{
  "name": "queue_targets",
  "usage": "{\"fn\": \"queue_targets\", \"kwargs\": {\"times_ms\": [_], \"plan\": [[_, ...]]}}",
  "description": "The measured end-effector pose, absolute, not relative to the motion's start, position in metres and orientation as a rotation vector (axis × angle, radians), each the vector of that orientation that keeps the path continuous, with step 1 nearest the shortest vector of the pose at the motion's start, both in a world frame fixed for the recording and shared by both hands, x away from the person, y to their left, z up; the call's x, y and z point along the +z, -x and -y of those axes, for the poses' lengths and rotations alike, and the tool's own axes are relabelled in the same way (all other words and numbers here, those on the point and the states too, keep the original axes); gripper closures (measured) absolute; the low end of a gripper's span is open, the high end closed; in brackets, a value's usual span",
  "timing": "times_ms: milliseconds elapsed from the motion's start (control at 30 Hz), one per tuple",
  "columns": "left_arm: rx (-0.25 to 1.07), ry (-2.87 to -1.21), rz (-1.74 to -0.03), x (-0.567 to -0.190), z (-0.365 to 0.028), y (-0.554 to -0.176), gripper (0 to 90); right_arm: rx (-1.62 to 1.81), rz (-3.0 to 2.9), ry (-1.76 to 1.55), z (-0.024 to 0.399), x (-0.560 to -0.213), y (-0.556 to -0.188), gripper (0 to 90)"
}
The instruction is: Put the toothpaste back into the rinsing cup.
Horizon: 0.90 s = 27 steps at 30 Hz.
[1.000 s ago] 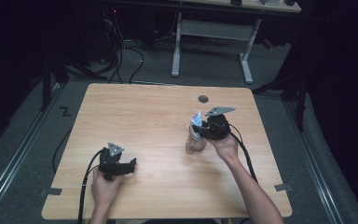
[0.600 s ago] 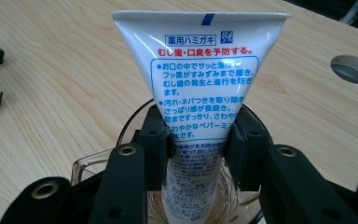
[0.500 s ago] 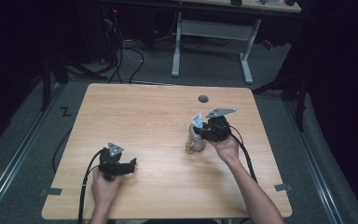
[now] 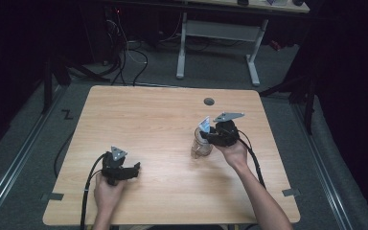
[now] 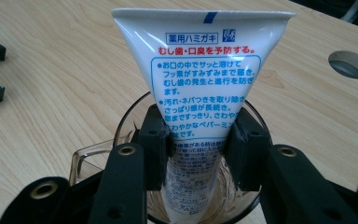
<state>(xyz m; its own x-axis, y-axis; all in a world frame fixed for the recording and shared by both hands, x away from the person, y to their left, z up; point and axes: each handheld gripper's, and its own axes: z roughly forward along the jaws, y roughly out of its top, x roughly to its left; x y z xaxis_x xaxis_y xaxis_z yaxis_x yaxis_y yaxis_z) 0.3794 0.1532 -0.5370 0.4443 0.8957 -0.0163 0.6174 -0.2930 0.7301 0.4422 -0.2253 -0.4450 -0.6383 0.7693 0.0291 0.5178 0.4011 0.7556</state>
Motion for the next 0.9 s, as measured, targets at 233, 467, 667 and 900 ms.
{"fn": "queue_targets", "kwargs": {"times_ms": [233, 467, 667, 900], "plan": [[0.528, -2.023, -1.264, -0.537, -0.153, -0.379, 16.2, 1.087, -2.337, -1.111, 0.228, -0.446, -0.438, 62.8], [0.529, -2.023, -1.264, -0.537, -0.153, -0.379, 16.2, 1.083, -2.335, -1.114, 0.232, -0.446, -0.433, 62.3], [0.529, -2.023, -1.264, -0.537, -0.153, -0.379, 16.2, 1.085, -2.333, -1.113, 0.234, -0.447, -0.43, 61.4], [0.529, -2.023, -1.265, -0.537, -0.153, -0.379, 16.2, 1.101, -2.321, -1.11, 0.235, -0.447, -0.427, 58.1]]}}
